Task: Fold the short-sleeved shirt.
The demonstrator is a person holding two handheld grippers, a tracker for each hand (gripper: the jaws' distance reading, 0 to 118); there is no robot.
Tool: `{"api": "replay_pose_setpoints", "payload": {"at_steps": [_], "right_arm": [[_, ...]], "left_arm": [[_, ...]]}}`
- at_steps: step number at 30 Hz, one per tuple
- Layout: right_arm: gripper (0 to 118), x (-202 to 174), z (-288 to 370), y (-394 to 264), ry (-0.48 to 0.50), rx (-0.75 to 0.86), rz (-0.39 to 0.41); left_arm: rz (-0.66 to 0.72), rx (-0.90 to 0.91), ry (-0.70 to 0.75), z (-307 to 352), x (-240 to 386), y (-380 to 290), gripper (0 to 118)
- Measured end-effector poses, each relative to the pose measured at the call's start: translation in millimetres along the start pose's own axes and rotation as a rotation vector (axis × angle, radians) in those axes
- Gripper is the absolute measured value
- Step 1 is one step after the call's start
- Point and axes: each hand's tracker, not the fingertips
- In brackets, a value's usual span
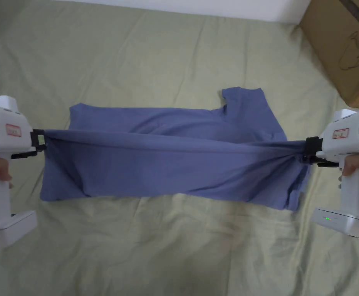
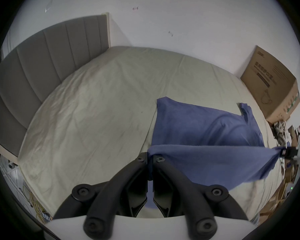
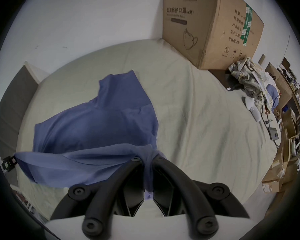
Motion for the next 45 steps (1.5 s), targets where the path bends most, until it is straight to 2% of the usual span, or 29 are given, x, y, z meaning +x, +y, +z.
{"api": "replay_pose_setpoints", "payload": {"at_steps": [3,5,6,7,8,9,10,11,16,20,22,24,25,26,28,29,30,31,32,33,34,37,45], "right_arm": [[5,-3.8,-33.8,11.4,-0.004,-0.051,-0.043],[6,-8.7,-50.1,14.2,-0.008,-0.063,-0.045],[15,-11.4,-56.1,14.5,-0.020,-0.063,-0.042],[32,-10.9,-62.1,15.0,-0.042,-0.058,-0.025],[56,-11.5,-64.0,14.7,-0.059,-0.046,0.002],[91,-11.4,-64.6,14.0,-0.070,-0.037,0.029],[105,-10.4,-61.3,12.5,-0.075,-0.021,0.042],[108,-7.3,-55.5,10.4,-0.088,0.022,0.049],[108,-3.6,6.1,-12.7,-0.049,0.264,0.077],[108,-11.2,75.0,-59.8,0.031,0.511,0.100],[108,-18.6,102.8,-89.9,0.033,0.583,0.099],[107,-23.8,123.3,-115.5,0.060,0.623,0.097],[106,-26.6,132.2,-127.7,0.063,0.636,0.091],[102,-29.9,138.8,-137.6,0.066,0.660,0.084],[90,-35.6,150.8,-154.3,0.073,0.680,0.079],[77,-37.5,154.6,-160.0,0.078,0.688,0.081],[44,-39.6,158.4,-164.3,0.095,0.686,0.086],[44,-37.8,158.4,-166.4,0.121,0.685,0.084],[35,-39.6,160.9,-169.3,0.139,0.690,0.082],[11,-42.1,162.9,-171.4,0.137,0.691,0.078],[0,-45.1,164.3,-173.6,0.141,0.695,0.081],[0,-42.2,164.9,-173.8,0.207,0.669,0.091],[0,-46.1,161.2,-175.1,0.199,0.674,0.081]], "left_arm": [[0.007,-0.053,0.046,-38.8,7.0,11.0,4],[-0.011,-0.067,0.088,-52.3,15.0,4.9,25],[-0.020,-0.070,0.123,-59.8,15.7,4.1,49],[-0.027,-0.071,0.132,-64.9,15.3,3.8,71],[-0.026,-0.068,0.129,-67.2,13.7,3.4,87],[-0.026,-0.064,0.132,-63.3,15.8,-0.2,103],[-0.027,-0.038,0.136,-59.0,14.4,-1.5,107],[-0.027,0.011,0.140,-51.8,13.0,-3.1,108],[-0.053,0.199,0.101,-0.8,6.9,-20.3,108],[-0.064,0.375,0.105,62.4,14.7,-58.0,108],[-0.038,0.434,0.103,80.6,9.3,-77.0,108],[-0.037,0.488,0.096,102.8,8.9,-97.4,103],[-0.054,0.519,0.097,111.6,9.2,-105.6,96],[-0.074,0.540,0.108,119.6,10.3,-113.6,83],[-0.150,0.570,0.103,134.9,14.5,-127.8,48],[-0.174,0.582,0.095,144.8,20.7,-131.6,35],[-0.173,0.589,0.088,150.7,21.8,-136.9,14],[-0.172,0.592,0.076,156.6,22.7,-140.8,14],[-0.164,0.597,0.059,161.4,23.0,-144.1,8],[-0.150,0.605,0.046,163.2,22.4,-145.1,0],[-0.141,0.610,0.034,167.0,23.4,-148.8,0],[-0.156,0.602,0.000,173.2,23.3,-154.0,0],[-0.181,0.546,-0.018,168.5,21.3,-139.3,0]]}}
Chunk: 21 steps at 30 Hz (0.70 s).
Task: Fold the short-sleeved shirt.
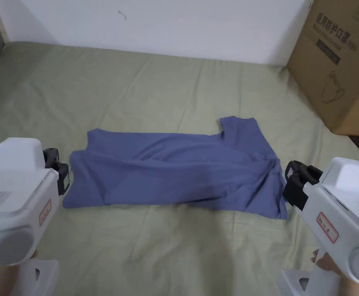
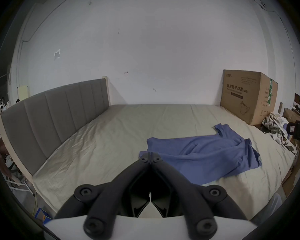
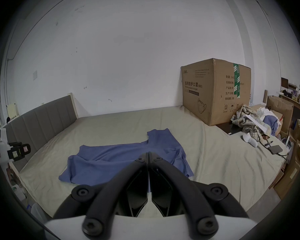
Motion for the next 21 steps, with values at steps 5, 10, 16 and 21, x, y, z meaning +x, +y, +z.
{"api": "replay_pose_setpoints", "payload": {"at_steps": [5,10,16,21], "right_arm": [[0,1.2,-8.8,2.4,0.014,-0.014,-0.002],[0,1.0,-21.0,0.7,0.010,-0.041,0.002],[0,1.5,-36.2,-5.4,0.003,-0.089,0.034],[0,3.4,-44.5,-13.0,0.002,-0.127,0.022]], "left_arm": [[0.015,-0.285,-0.047,-52.1,-14.5,15.3,0],[0.045,-0.535,-0.073,-114.9,-17.2,12.0,82],[-0.100,-0.812,-0.004,-198.6,-12.8,-32.9,105],[-0.076,-0.833,0.048,-202.2,1.7,-50.1,59]]}}
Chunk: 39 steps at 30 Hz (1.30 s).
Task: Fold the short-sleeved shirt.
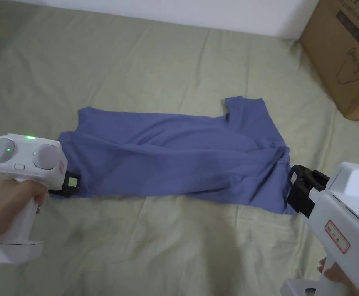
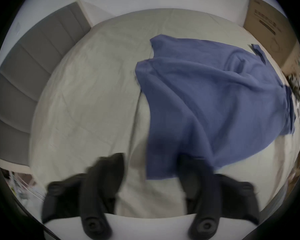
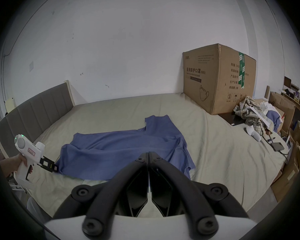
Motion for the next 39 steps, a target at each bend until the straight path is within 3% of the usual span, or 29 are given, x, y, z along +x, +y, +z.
{"api": "replay_pose_setpoints", "payload": {"at_steps": [2,3,7,12,15,16,17,18,19,20,23,28,29,31,32,33,34,39], "right_arm": [[0,-1.0,-0.5,-2.8,-0.005,-0.012,0.009],[0,-1.2,-1.2,-3.6,-0.007,-0.017,0.015],[0,0.3,-4.3,-3.0,-0.005,-0.041,0.032],[0,17.0,-31.4,13.5,-0.072,-0.143,0.029],[0,32.6,-66.0,28.9,-0.091,-0.313,0.043],[9,36.0,-78.9,31.3,-0.093,-0.345,0.057],[36,38.4,-89.0,32.6,-0.102,-0.364,0.060],[83,40.4,-102.5,33.4,-0.122,-0.423,0.072],[110,44.1,-117.2,32.9,-0.135,-0.486,0.086],[118,48.4,-130.7,29.8,-0.124,-0.536,0.070],[115,61.4,-160.9,16.7,-0.138,-0.639,0.000],[111,79.5,-195.0,-19.7,-0.257,-0.746,-0.114],[104,81.2,-198.4,-26.2,-0.256,-0.762,-0.135],[59,83.8,-201.5,-35.1,-0.219,-0.769,-0.169],[46,84.6,-200.3,-36.8,-0.183,-0.752,-0.212],[37,85.0,-196.8,-34.8,-0.201,-0.741,-0.203],[10,85.6,-194.3,-28.9,-0.199,-0.741,-0.188],[6,97.2,-161.2,11.7,-0.096,-0.698,-0.197]], "left_arm": [[0.085,-0.017,-0.148,-4.3,-2.4,-4.3,17],[0.096,0.002,-0.144,-30.7,-9.0,-6.0,4],[-0.008,0.022,-0.085,-16.4,-5.8,-4.1,0],[0.081,0.151,-0.135,26.1,-25.5,-1.8,0],[0.139,0.189,-0.179,39.4,-36.8,-1.0,0],[0.151,0.191,-0.188,42.2,-39.8,-1.0,0],[0.160,0.196,-0.196,44.1,-42.5,-1.3,0],[0.165,0.198,-0.203,45.7,-44.9,-1.6,0],[0.168,0.202,-0.203,41.2,-48.8,0.8,0],[0.169,0.205,-0.201,41.3,-50.3,0.5,0],[0.174,0.202,-0.196,41.3,-52.4,1.9,0],[0.192,0.170,-0.193,34.7,-56.0,-1.8,0],[0.193,0.164,-0.193,32.5,-56.2,-2.1,0],[0.192,0.150,-0.184,17.3,-61.2,-2.9,0],[0.189,0.146,-0.179,14.3,-61.3,-1.9,0],[0.185,0.142,-0.174,12.9,-61.5,-0.4,0],[0.186,0.140,-0.166,12.3,-62.3,1.7,0],[0.182,0.173,-0.148,34.5,-67.5,13.5,0]]}}
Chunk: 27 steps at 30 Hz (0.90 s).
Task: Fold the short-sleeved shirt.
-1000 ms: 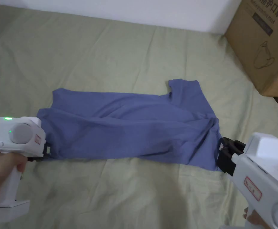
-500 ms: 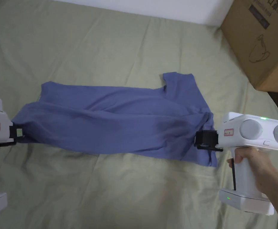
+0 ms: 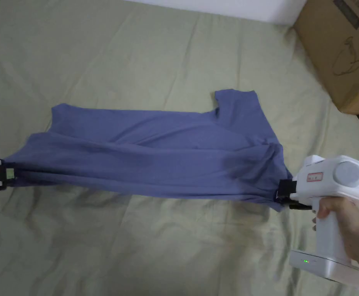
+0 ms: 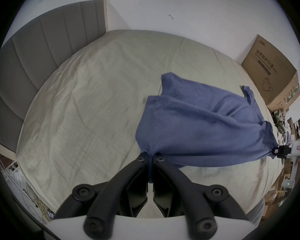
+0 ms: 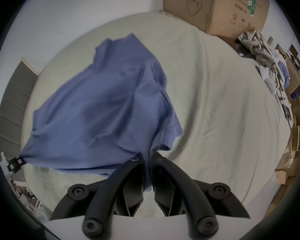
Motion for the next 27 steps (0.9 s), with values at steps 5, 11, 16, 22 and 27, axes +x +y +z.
{"api": "replay_pose_setpoints", "payload": {"at_steps": [5,11,16,22,27], "right_arm": [[6,4.1,61.5,-10.2,0.091,0.073,0.034],[6,-6.1,93.2,-75.1,0.155,0.088,0.112],[7,-7.3,68.1,-140.6,0.166,0.010,0.105],[51,-2.5,48.5,-158.0,0.005,-0.001,0.090],[99,-15.7,103.6,-135.1,-0.046,0.308,0.177]], "left_arm": [[-0.020,0.036,0.014,32.0,-10.3,6.4,0],[-0.007,0.044,0.008,80.4,-51.7,-45.3,0],[0.107,-0.061,-0.002,60.6,-85.0,-116.2,13],[0.173,-0.034,0.071,63.4,-92.7,-143.5,98],[0.129,0.318,0.011,120.2,-67.0,-117.8,108]]}}
